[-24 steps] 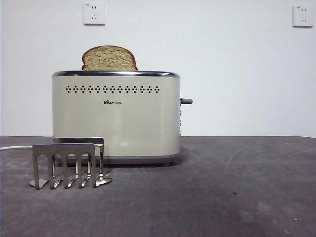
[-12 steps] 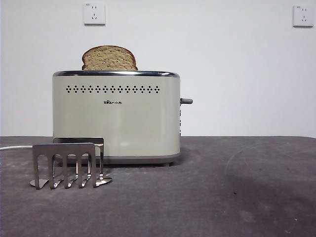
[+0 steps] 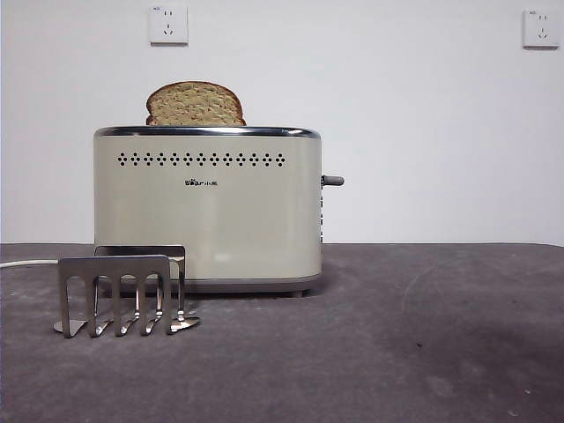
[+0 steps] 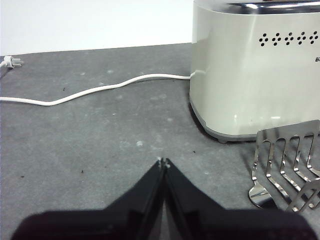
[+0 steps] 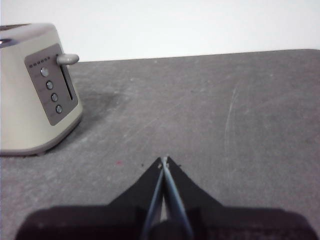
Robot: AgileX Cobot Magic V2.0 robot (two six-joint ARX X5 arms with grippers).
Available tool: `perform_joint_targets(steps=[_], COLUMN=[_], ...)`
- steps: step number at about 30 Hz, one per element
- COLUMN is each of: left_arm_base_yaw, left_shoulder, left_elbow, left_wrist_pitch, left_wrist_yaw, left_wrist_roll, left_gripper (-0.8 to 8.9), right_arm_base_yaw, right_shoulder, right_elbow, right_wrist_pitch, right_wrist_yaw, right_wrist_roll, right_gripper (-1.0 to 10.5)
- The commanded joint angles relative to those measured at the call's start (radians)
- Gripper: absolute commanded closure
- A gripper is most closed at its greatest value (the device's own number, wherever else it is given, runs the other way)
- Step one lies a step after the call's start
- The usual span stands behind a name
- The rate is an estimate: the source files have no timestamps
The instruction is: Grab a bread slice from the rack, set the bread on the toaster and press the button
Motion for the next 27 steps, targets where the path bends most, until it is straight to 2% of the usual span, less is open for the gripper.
perform_joint_targets(steps=[1,9,27], left_arm_base_yaw=[0.002,0.002,0.002], left_shoulder=[-0.003,-0.003,-0.003], left_elbow=[-0.011,-0.011,-0.011], left_wrist_pitch=[-0.003,-0.003,-0.003], left_wrist_yaw=[-0.002,-0.002,-0.002], left_wrist_roll=[-0.005,-0.005,-0.005], left_gripper=[8.17,8.17,8.17], right_arm_base_yaw=[0.000,0.001,0.000], right_shoulder=[-0.013,-0.020,-0.019], right_elbow=[-0.010,-0.010,-0.010], right_wrist_pitch=[-0.023,-0.042,-0.041], right_wrist_yaw=[0.004,0.003,0.003], right_wrist_roll=[0.014,0.037,0.036], right_gripper=[9.5,9.5,9.5])
